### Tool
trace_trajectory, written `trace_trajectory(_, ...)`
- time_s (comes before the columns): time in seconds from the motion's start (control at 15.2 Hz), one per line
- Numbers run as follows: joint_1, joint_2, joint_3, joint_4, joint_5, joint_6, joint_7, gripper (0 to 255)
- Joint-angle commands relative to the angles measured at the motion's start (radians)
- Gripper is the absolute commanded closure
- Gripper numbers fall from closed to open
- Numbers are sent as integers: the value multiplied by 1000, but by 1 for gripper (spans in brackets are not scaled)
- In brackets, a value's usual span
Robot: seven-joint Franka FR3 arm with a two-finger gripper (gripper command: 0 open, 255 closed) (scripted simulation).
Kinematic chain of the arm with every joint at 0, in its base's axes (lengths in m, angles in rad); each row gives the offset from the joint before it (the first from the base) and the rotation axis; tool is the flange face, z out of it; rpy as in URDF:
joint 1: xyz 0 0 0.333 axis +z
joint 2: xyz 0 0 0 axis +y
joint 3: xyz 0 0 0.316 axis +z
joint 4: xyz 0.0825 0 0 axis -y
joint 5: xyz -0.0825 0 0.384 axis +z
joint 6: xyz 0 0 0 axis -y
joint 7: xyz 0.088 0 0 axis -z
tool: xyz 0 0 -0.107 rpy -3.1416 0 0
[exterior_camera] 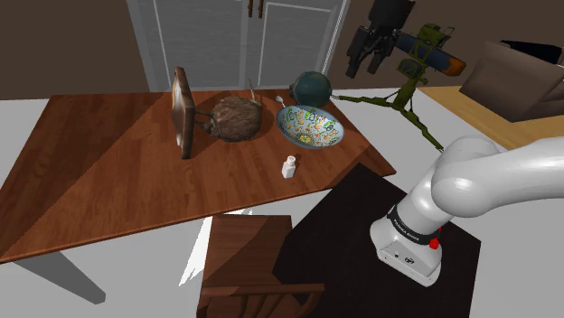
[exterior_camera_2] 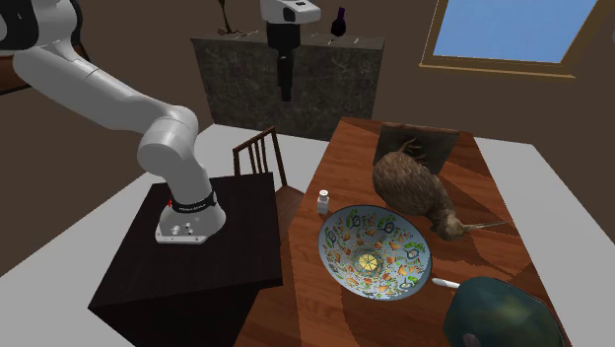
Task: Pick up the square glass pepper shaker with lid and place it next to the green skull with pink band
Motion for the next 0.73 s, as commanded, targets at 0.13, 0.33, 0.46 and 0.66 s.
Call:
trace_trajectory(0.13, 3, 22, -3, -49, 0, 66, -12, 0)
trace_trajectory(0.33, 8, 67, -7, -114, -1, 168, -30, 0)
trace_trajectory(0.46, 11, 105, -9, -152, 0, 237, -42, 0)
trace_trajectory(0.66, 16, 174, -13, -198, 1, 344, -61, 0)
